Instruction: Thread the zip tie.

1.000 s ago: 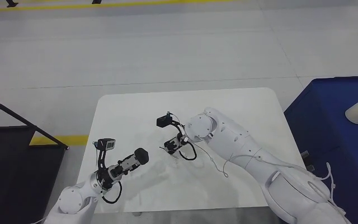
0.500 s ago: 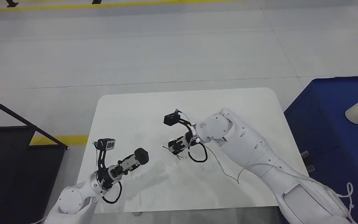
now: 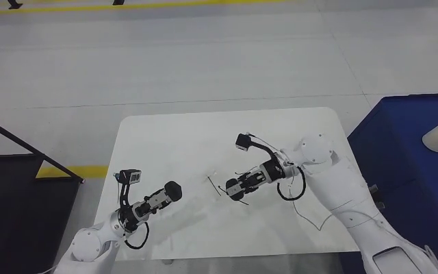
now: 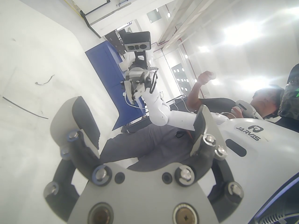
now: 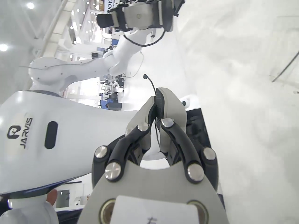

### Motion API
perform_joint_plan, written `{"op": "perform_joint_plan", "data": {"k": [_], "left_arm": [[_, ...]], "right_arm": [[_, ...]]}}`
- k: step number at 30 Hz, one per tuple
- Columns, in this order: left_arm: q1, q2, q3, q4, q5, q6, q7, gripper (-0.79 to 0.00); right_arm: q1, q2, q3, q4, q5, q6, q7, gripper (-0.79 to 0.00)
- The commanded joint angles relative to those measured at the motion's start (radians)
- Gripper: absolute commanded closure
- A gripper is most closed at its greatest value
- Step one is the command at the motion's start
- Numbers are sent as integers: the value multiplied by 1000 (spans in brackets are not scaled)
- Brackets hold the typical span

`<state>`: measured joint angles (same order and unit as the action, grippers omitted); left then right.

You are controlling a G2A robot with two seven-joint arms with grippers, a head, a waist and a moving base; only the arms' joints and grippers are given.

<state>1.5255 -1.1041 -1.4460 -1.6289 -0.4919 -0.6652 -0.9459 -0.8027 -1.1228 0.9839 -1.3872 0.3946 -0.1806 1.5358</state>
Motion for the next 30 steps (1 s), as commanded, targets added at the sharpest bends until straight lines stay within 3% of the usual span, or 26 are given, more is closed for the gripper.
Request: {"op": "perform_joint_plan", "data": {"k": [1,12,18,24,26,30], "left_arm": [[0,0,0,0,0,0,0,-785],[0,0,0,0,0,0,0,-785],[0,0,0,0,0,0,0,-785],[0,0,0,0,0,0,0,-785],[0,0,0,0,0,0,0,-785],[0,0,0,0,0,0,0,-785]], "right_arm": [[-9,27,-27,-34,79,-8,0,0],[39,137,-215,-98,400,-104,0,0],[70,164,-301,-129,489,-104,0,0],[69,164,-300,-131,481,-104,-9,0],[63,165,-284,-172,415,-145,-70,0],[10,198,-166,-319,98,-266,-280,0]]}}
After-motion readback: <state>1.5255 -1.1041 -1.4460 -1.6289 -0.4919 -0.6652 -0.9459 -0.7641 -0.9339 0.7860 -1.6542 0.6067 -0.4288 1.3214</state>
